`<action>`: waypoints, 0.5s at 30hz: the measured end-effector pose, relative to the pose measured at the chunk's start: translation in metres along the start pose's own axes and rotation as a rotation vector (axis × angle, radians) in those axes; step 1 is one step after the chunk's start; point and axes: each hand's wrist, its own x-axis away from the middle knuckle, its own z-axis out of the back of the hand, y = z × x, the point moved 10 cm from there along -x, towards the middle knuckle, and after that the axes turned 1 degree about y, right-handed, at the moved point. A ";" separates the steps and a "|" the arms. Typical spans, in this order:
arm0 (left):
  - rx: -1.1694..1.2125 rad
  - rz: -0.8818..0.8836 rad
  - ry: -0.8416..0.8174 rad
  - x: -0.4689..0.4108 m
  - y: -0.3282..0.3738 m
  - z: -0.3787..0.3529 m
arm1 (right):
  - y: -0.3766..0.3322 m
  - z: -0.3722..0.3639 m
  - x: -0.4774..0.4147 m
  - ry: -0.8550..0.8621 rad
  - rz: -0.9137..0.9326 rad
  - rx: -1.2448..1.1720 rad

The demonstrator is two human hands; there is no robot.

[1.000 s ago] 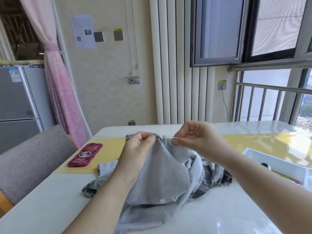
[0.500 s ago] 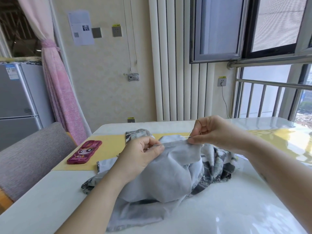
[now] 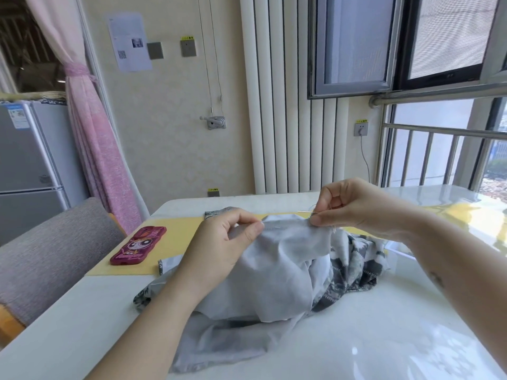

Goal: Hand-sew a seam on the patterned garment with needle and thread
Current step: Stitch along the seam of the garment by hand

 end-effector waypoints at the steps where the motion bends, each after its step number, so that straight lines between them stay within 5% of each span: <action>1: -0.045 -0.059 0.034 0.001 0.009 0.003 | 0.001 0.000 -0.001 0.006 -0.006 -0.004; 15: -0.004 0.042 -0.144 0.012 -0.009 -0.022 | 0.006 -0.005 0.011 -0.130 -0.056 0.346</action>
